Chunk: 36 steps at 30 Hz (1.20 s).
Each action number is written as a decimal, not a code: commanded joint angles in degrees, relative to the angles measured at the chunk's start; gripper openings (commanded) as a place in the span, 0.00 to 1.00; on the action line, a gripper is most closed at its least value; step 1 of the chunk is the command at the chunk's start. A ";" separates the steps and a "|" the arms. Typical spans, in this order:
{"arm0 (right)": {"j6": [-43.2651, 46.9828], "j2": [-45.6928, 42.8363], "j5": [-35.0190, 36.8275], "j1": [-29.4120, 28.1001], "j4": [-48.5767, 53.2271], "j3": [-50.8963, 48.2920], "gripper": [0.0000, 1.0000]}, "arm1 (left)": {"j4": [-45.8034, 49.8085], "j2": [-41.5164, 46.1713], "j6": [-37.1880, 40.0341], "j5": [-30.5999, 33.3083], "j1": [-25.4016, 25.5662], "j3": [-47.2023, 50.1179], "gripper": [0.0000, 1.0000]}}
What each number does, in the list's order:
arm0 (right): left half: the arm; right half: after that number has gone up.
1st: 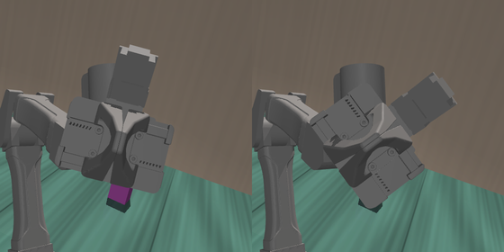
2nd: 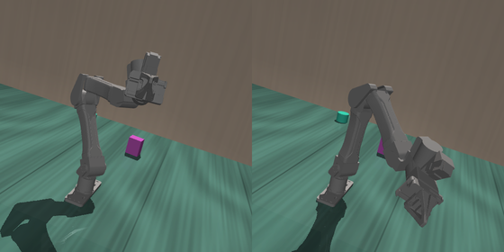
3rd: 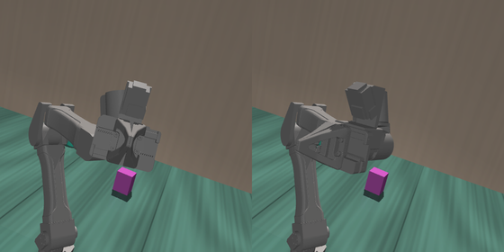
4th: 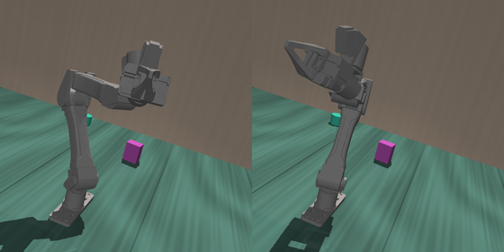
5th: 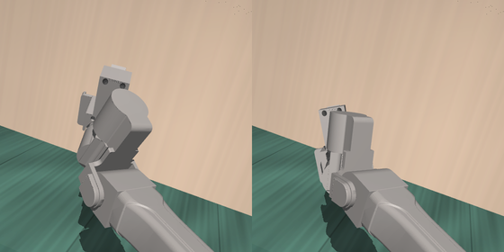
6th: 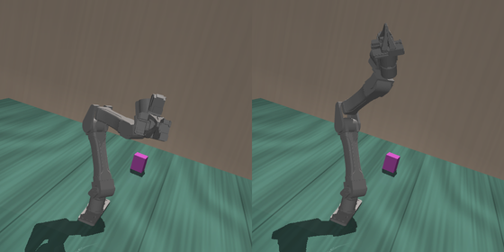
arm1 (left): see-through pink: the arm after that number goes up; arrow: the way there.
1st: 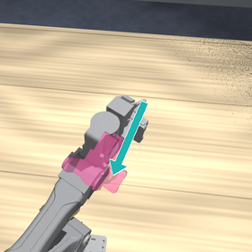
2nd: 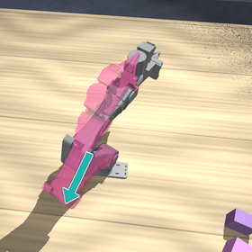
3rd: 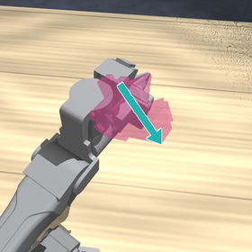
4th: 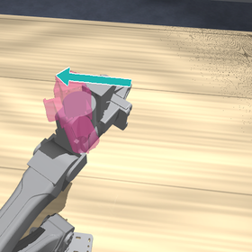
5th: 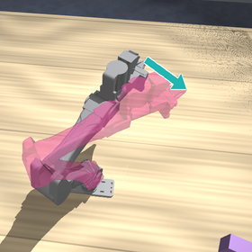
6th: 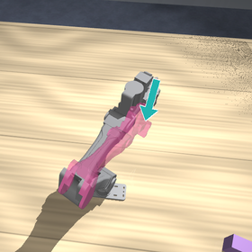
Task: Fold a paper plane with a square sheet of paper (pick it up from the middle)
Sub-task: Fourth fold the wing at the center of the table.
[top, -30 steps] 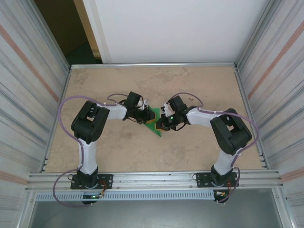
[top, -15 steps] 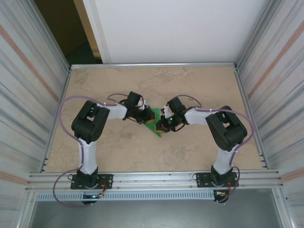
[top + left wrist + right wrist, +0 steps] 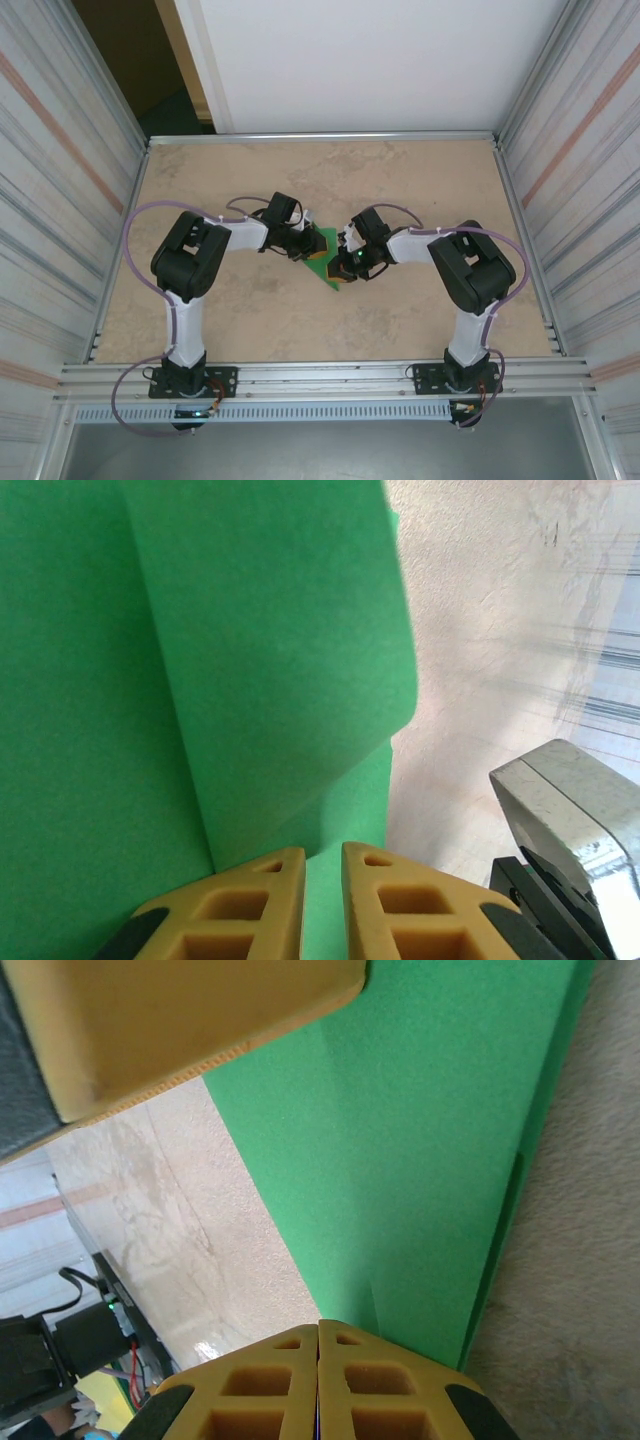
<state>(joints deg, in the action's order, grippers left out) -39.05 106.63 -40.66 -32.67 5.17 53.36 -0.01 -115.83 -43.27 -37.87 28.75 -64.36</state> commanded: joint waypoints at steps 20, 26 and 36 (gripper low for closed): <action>-0.91 4.28 -1.27 -0.29 0.68 -0.11 0.10 | 8.98 -5.26 0.28 6.57 -0.10 1.70 0.18; 0.41 4.77 1.08 -0.57 4.37 0.14 0.09 | 9.90 -5.11 0.42 6.55 -0.14 1.07 0.18; 2.71 6.39 2.87 -0.39 7.20 -2.17 0.08 | 17.38 -4.74 0.58 8.85 -0.19 -4.51 0.17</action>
<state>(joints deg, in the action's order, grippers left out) -38.09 109.06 -42.02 -32.60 5.21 53.89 7.75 -117.12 -43.27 -36.36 29.02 -69.04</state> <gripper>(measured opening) 0.085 0.175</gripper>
